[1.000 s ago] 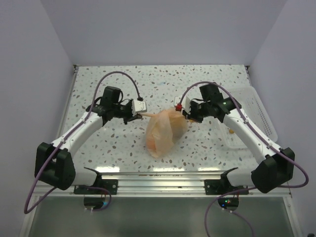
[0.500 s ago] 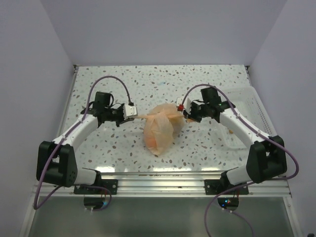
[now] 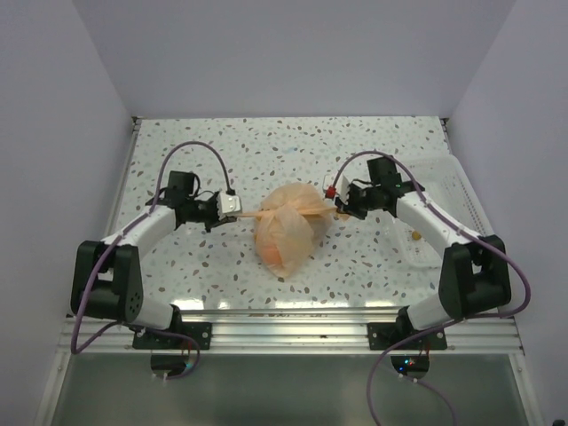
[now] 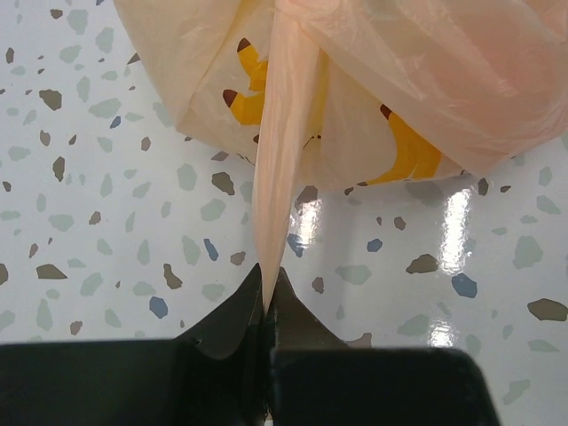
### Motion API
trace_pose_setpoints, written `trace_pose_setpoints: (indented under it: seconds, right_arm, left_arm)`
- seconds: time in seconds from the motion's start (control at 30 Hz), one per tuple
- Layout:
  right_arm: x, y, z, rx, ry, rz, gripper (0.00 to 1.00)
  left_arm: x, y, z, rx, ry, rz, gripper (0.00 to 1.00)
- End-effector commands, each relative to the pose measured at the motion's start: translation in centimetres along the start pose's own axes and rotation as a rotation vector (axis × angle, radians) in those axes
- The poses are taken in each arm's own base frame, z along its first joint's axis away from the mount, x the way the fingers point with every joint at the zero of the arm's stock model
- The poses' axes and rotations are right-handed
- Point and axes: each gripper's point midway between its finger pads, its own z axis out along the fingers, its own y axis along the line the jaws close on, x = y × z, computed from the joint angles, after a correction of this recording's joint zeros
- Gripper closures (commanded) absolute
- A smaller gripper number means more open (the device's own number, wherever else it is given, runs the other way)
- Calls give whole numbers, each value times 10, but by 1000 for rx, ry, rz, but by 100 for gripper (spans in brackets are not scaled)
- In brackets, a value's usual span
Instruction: Place the fake fruits into the plastic bag and tie a complex knot
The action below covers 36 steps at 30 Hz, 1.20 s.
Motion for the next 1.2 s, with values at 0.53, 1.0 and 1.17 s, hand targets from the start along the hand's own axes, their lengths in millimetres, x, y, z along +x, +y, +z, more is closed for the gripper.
trace_pose_setpoints:
  seconds: [0.53,1.0,1.17]
  right_arm:
    - [64,-109,-77,319,386,172,100]
    - [-5,-99,-76,234,269,267,18]
    - [-56,-100,-132,333,134,306,1]
  left_arm:
    - [16,109,-81,-321,155,-169,100]
    - [-6,99,-82,-306,72,-302,18]
    - [-63,121,-124,-383,12,-405,0]
